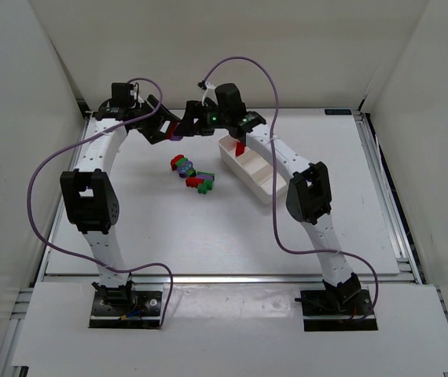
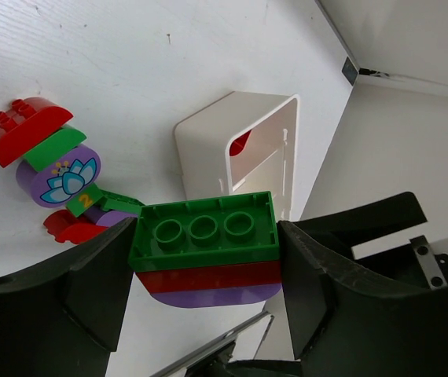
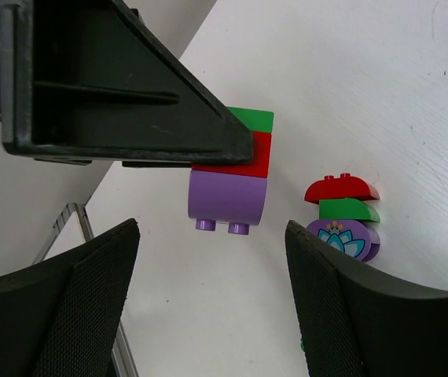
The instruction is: Sort the legos into containers by color
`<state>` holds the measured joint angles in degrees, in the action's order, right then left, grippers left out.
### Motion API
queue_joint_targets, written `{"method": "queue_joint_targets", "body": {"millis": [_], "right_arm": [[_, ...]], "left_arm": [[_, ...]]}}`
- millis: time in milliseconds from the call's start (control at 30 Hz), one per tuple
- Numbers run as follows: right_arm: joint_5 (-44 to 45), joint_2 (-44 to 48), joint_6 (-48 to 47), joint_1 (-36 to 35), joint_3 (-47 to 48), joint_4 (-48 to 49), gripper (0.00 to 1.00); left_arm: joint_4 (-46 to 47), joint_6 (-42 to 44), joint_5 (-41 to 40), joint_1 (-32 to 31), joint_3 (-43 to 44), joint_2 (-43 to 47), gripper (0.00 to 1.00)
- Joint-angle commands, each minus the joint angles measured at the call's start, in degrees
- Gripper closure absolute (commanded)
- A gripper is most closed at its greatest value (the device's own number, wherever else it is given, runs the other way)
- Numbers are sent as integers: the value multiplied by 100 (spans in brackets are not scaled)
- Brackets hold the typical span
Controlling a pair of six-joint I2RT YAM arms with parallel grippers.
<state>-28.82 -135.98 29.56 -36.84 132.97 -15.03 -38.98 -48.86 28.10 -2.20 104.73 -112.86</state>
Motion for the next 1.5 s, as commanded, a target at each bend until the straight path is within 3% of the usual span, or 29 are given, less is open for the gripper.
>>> {"method": "queue_joint_targets", "body": {"millis": [0,300,833,1233,1367,1467], "right_arm": [[-10,-24,-82,-51,36,88,22],[-106,-42,-205,-43,-16,246,45],[-212,-104,-188,-42,36,299,40],[-352,-86,-223,-34,-34,369,42],[-361,-78,-231,-34,-78,386,50],[-388,-69,-258,-34,-95,404,65]], "left_arm": [[145,-71,161,-44,92,141,90],[154,-53,170,-44,39,141,90],[198,-18,310,-44,-58,124,90],[233,-53,592,-35,-172,89,90],[233,-62,671,-35,-198,80,90],[233,-62,680,-35,-242,89,90]]}}
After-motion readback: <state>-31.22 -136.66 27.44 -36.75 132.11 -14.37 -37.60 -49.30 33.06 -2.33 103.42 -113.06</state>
